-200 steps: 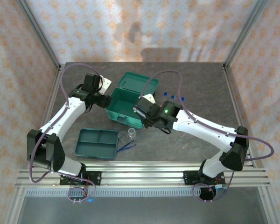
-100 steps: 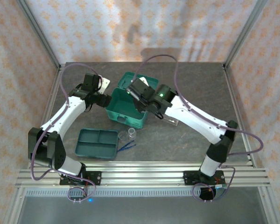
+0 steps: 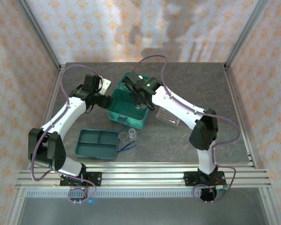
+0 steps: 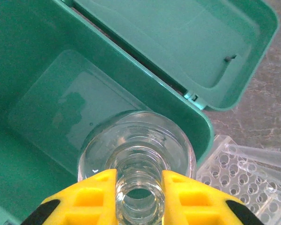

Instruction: Organize the chemistry lab equipment

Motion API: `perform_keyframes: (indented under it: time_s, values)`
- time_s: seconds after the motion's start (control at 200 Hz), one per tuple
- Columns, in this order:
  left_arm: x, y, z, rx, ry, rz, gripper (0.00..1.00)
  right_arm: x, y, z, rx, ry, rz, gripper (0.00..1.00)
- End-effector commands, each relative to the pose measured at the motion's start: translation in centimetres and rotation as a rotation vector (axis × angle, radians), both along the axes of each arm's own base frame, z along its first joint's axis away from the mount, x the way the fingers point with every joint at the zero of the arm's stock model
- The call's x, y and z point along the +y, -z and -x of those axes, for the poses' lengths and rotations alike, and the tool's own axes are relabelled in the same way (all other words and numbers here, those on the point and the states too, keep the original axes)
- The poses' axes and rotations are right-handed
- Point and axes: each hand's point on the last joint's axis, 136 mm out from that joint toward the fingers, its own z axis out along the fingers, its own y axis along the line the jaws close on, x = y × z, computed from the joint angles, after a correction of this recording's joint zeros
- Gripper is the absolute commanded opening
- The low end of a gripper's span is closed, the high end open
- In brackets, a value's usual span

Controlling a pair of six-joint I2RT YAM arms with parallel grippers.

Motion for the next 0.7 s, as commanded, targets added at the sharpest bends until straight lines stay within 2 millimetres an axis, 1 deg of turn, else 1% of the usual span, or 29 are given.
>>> perform_keyframes:
  time_s: [0.0, 0.085, 0.32, 0.501, 0.696]
  values:
    - [-0.1, 0.6, 0.1, 0.014, -0.015, 0.032, 0.75, 1.6, -0.4, -1.5, -0.023, 0.011, -0.07, 0.22]
    - [-0.1, 0.7, 0.1, 0.021, -0.016, 0.037, 0.75, 1.9, 1.0, -2.1, -0.009, 0.018, -0.065, 0.22]
    - [-0.4, 1.2, 0.5, 0.037, -0.007, 0.055, 0.75, 1.9, 4.0, -3.5, 0.007, 0.054, -0.032, 0.22]
    - [-0.6, 1.1, 0.6, 0.039, -0.003, 0.06, 0.74, 1.0, 5.5, -4.0, 0.021, 0.085, -0.01, 0.22]
    - [-0.8, 1.3, 0.6, 0.044, 0.001, 0.07, 0.75, -0.1, 7.0, -4.3, 0.043, 0.124, -0.026, 0.23]
